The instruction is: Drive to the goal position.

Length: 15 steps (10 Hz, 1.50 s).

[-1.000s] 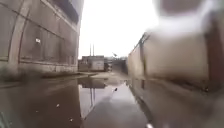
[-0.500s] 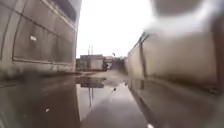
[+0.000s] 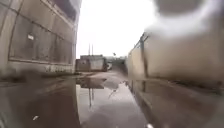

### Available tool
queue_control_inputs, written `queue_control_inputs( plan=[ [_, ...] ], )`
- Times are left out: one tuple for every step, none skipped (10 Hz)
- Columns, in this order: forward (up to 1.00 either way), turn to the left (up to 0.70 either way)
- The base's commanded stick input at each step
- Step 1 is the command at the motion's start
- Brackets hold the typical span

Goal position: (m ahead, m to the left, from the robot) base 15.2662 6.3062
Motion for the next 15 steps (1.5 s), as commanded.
queue_control_inputs(
  plan=[
    [0.5,0.07],
    [0.5,0.07],
    [0.5,0.07],
    [0.5,0.07],
    [0.5,0.07],
    [0.5,0.07],
    [0.5,0.07],
    [0.5,0.07],
    [0.5,0.07],
    [0.5,-0.31],
    [0.5,-0.38],
    [0.5,-0.43],
    [0.5,-0.43],
    [0.5,-0.43],
    [0.5,-0.43]
  ],
)
